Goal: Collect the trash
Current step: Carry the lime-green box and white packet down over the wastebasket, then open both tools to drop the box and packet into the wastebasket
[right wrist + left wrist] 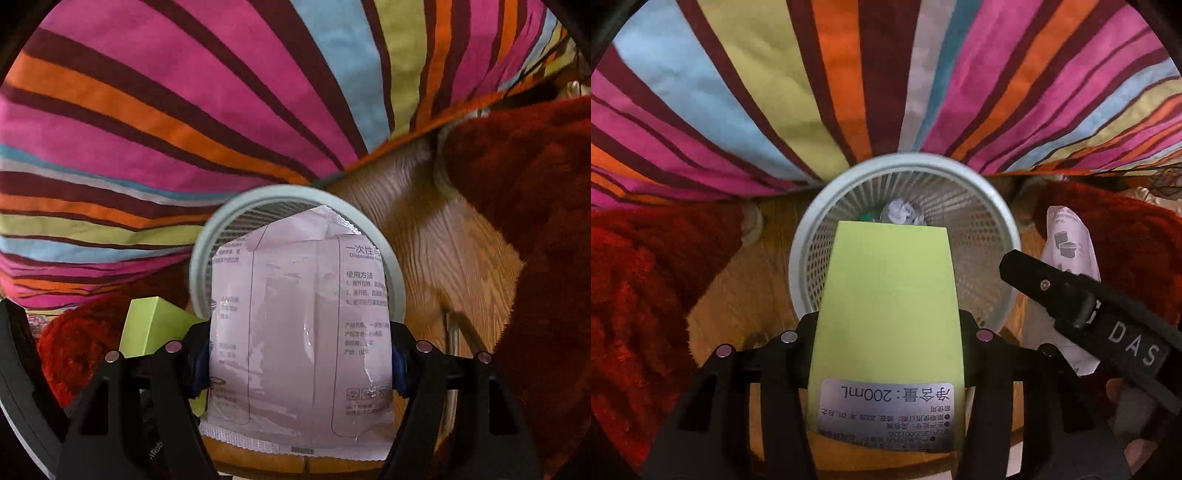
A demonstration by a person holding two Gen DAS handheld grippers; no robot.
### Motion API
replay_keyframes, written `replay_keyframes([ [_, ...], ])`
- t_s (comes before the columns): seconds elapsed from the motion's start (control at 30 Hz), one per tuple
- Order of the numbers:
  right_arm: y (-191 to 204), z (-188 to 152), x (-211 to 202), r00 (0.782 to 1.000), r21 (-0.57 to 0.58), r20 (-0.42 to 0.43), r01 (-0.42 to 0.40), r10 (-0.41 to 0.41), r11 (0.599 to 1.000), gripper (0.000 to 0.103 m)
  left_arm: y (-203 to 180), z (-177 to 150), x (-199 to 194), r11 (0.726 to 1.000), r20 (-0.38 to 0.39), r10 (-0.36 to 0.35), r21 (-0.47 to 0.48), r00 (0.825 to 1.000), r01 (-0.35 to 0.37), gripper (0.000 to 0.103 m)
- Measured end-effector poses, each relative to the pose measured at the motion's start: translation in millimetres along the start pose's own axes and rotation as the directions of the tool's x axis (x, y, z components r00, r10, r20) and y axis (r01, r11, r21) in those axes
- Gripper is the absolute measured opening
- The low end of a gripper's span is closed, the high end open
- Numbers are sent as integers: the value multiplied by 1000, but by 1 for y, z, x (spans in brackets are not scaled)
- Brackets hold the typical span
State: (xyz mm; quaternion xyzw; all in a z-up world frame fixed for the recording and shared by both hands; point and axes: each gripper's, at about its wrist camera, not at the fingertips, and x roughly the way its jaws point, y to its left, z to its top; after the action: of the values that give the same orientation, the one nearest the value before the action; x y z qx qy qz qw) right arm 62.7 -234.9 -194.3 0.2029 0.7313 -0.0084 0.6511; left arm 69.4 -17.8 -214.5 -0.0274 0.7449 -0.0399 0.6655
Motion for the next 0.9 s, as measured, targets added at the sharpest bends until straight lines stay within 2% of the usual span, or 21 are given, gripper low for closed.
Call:
replay_keyframes([
  [0.17, -3, 2, 24, 996, 23, -81, 32, -30, 999, 68, 7, 3, 29, 999, -89, -15, -34, 996, 12, 49],
  [0.37, -11, 10, 44, 987, 54, -156, 55, -46, 997, 68, 5, 6, 53, 1000, -160, -13, -30, 987, 9, 49],
  [0.73, -10, 10, 70, 969, 36, -231, 96, -85, 995, 68, 7, 12, 88, 998, -252, -32, -55, 967, 18, 51],
  [0.8, -9, 11, 71, 966, 37, -245, 95, -83, 995, 69, 8, 12, 93, 998, -267, -36, -63, 963, 20, 59],
  [0.83, -9, 11, 72, 965, 41, -251, 90, -77, 995, 70, 8, 12, 96, 998, -277, -16, -57, 961, 0, 72],
  [0.87, -9, 11, 74, 963, 47, -262, 78, -64, 996, 75, 7, 12, 100, 999, -284, -5, -50, 959, -10, 82],
  [0.9, -11, 12, 75, 962, 47, -266, 77, -61, 996, 86, 5, 12, 103, 999, -290, 1, -43, 957, -14, 83],
])
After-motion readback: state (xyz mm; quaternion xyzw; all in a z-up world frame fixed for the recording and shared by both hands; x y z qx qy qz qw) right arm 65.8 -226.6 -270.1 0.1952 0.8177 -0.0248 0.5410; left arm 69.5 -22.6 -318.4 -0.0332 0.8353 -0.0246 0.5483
